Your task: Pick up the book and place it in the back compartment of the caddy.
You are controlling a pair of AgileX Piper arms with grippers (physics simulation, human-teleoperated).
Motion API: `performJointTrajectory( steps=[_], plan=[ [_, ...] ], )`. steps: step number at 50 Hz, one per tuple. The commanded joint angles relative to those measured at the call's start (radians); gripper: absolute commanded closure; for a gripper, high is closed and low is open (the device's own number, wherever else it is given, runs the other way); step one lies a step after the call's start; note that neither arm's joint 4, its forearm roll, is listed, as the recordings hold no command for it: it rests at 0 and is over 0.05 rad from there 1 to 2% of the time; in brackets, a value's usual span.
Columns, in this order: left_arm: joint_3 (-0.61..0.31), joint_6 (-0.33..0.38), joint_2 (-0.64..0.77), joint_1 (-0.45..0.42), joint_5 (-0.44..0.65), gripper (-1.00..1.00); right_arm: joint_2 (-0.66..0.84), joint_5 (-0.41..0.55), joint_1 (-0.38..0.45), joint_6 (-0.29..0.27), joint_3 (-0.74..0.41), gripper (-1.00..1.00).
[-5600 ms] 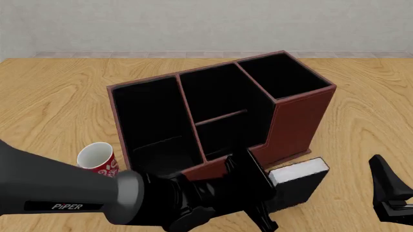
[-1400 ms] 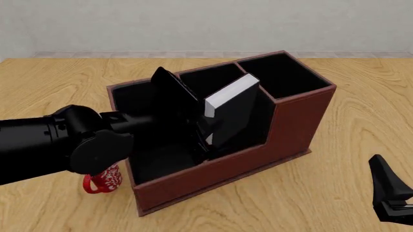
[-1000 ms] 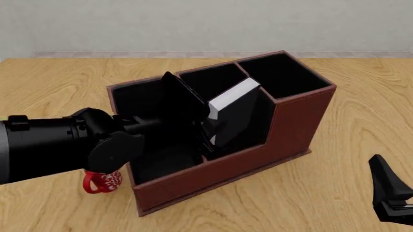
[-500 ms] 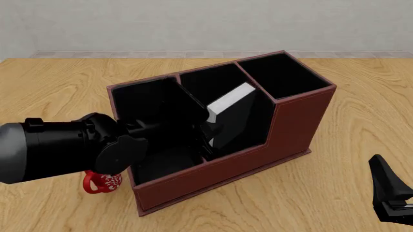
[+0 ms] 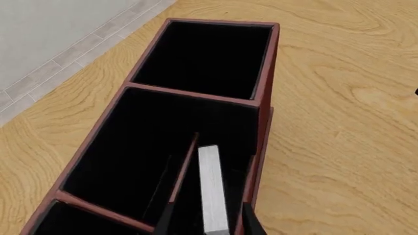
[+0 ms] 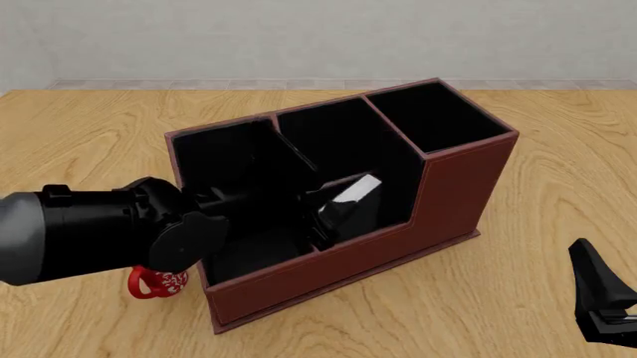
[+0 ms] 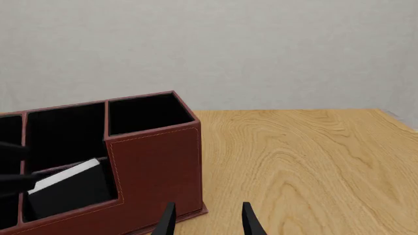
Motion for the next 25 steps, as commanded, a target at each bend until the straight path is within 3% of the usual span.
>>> performJointTrajectory(
  steps=[1,25],
  plan=[
    [0.017,-0.005,0.001,0.000,-0.021,-1.00,-0.001,0.000,0.000,0.000,0.000,-1.00],
    [0.097,-0.016,-0.097,0.012,-0.027,-1.00,0.000,0.000,0.000,0.000,0.000,-1.00]
  ],
)
